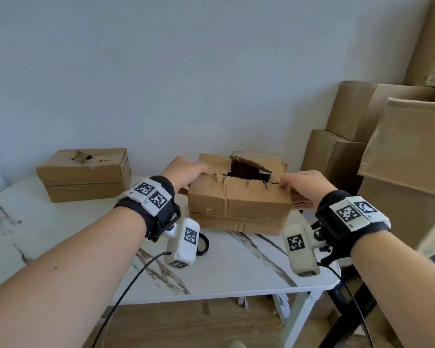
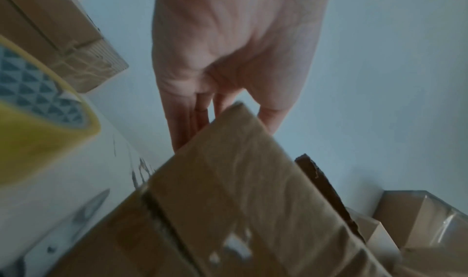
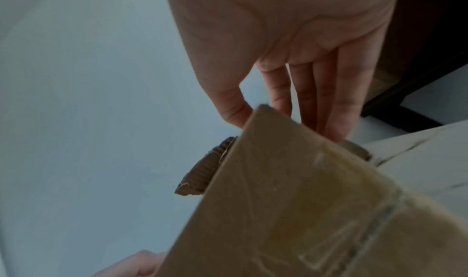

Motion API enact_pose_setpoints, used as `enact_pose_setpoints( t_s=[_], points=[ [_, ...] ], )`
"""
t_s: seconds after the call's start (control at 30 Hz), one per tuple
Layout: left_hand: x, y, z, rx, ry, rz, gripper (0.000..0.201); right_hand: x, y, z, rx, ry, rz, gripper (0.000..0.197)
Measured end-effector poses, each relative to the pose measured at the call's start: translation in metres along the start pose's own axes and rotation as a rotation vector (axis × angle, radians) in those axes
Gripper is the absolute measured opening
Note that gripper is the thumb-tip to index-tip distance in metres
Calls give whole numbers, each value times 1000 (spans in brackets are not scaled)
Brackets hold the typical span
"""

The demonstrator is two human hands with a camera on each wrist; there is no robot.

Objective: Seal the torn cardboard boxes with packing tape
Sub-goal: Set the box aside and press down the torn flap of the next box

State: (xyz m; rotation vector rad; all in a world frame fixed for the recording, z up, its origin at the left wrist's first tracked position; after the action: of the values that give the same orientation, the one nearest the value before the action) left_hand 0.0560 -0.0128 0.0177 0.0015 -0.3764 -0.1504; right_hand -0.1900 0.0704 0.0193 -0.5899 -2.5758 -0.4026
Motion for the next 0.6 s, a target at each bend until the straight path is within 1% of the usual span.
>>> enact_pose_setpoints(
  t_s=[0.1, 0.2, 0.3, 0.37, 0.47, 0.5, 0.53, 0.57, 0.6],
  points=[
    [-21, -1, -4, 12, -25, -74, 18, 11, -5, 17, -41, 33, 7, 19],
    [-31, -4, -4, 14, -54, -95, 19, 15, -9, 29, -82, 40, -7, 22],
    [-34, -10, -8, 46, -100, -128, 26, 13, -16, 34, -98, 82, -17, 25],
    [-35, -14, -10, 42, -162, -146, 27, 14, -24, 29, -28, 162, 33, 26],
    [-34, -17, 0, -108, -401, -31, 24, 14, -26, 9, 162, 194, 172, 19],
    [-35, -17, 4, -160, -476, -2, 32, 11, -25, 1, 226, 179, 193, 16],
    [-38, -18, 8, -196, -532, 2, 44, 7, -24, -6, 282, 165, 192, 14],
    [-42, -18, 12, -223, -572, -5, 53, 2, -22, -12, 327, 161, 174, 14],
    [-46, -19, 15, -245, -606, -20, 57, -4, -22, -16, 357, 165, 145, 14]
  ],
)
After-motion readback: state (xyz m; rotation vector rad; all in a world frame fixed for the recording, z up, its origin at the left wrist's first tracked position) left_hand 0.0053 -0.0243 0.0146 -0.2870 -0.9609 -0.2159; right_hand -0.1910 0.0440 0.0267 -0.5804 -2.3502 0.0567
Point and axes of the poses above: each hand's wrist, its own y-axis away from the middle knuckle, its own x-axis out of the back of the hand, z = x × y, the point moved 5 cm from there along -y, towards the middle knuckle, and after that the axes turned 4 degrees about y, right-handed, at the moved point
